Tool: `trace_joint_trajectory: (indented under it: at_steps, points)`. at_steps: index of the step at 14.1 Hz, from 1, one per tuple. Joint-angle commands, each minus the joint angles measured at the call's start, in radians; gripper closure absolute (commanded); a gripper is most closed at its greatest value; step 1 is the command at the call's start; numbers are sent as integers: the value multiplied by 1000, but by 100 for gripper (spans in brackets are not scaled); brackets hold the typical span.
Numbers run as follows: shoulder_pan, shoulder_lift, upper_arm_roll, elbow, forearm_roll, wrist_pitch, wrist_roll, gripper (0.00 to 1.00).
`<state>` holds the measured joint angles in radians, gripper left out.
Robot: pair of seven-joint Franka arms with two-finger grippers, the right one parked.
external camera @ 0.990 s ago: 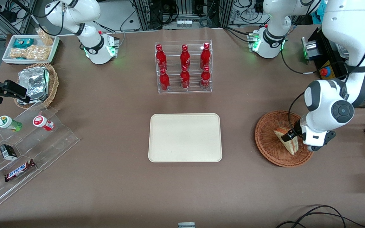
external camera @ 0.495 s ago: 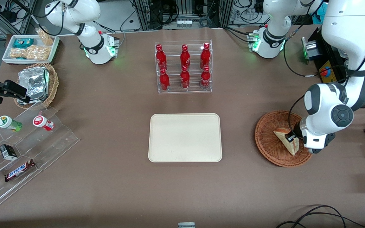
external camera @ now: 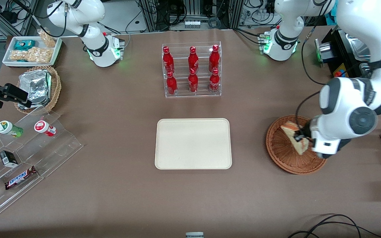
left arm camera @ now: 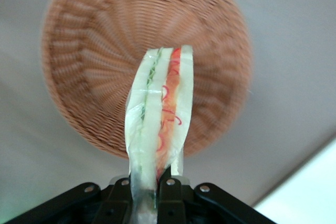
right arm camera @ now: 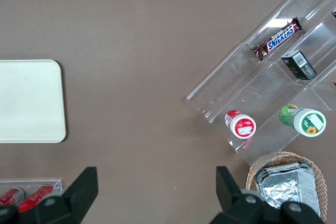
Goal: Place sandwich from basket to tray
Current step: 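Carry the sandwich with the left gripper over the cream tray and lower it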
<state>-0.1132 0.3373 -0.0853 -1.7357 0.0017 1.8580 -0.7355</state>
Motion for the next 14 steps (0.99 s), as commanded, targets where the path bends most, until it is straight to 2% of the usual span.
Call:
trace_joint_trajectory:
  at_steps: [1,7,11,14]
  points:
    - [-149,70,7,56,7,68,-10,94]
    - [-402,285,7,255,0,197,-94,93]
    - [-519,368,9,346,6,256,-114,93]
    - [-553,430,10,418,7,257,-113,94]
